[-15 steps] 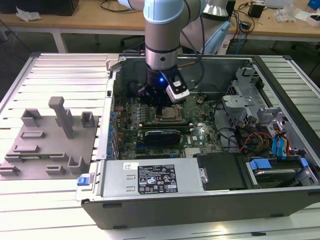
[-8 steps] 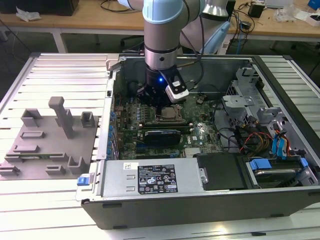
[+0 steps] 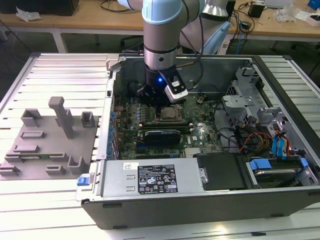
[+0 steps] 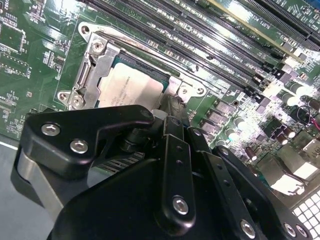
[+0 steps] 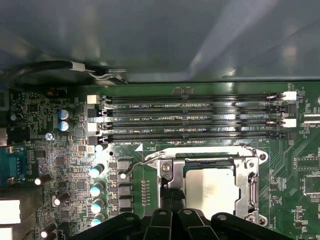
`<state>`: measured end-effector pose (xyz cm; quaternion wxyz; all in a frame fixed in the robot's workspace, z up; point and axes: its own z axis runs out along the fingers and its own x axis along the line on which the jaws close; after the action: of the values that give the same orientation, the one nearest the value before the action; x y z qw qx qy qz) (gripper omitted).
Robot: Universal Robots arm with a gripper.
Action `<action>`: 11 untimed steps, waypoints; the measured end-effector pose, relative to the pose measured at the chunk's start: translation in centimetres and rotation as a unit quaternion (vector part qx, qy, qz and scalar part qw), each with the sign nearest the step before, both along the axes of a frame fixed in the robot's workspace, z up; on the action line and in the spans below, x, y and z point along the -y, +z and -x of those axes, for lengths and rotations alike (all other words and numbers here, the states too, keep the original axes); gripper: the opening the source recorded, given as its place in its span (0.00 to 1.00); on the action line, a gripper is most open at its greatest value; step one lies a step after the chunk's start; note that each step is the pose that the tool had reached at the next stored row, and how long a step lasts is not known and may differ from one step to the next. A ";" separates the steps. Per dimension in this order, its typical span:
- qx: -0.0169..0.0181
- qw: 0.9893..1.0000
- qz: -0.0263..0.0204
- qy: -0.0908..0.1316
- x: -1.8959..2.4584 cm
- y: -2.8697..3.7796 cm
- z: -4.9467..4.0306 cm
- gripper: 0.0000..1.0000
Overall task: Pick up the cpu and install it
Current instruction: 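Close the cpu cover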
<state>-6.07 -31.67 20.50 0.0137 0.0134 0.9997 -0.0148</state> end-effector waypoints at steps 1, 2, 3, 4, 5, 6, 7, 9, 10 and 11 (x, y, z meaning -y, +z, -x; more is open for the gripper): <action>0.000 1.000 0.000 0.000 0.00 0.11 0.00 0.11; 0.000 1.000 0.000 0.000 0.01 0.21 0.00 0.11; 0.000 1.000 0.000 0.000 0.01 0.28 0.00 0.11; 0.000 1.000 0.000 0.000 0.01 0.35 0.00 0.11; 0.000 1.000 0.000 0.000 0.00 0.37 0.00 0.11; 0.000 1.000 0.000 0.000 0.00 0.37 0.00 0.11; 0.000 1.000 0.000 0.000 0.00 0.38 0.00 0.11; 0.000 1.000 0.000 0.000 -0.02 0.39 0.01 0.11; 0.000 1.000 0.000 0.001 -0.02 0.39 0.01 0.11; 0.000 1.000 -0.001 0.003 -0.02 0.39 0.01 0.11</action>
<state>-6.07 -31.65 20.89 0.0140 0.0107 0.9998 -0.0133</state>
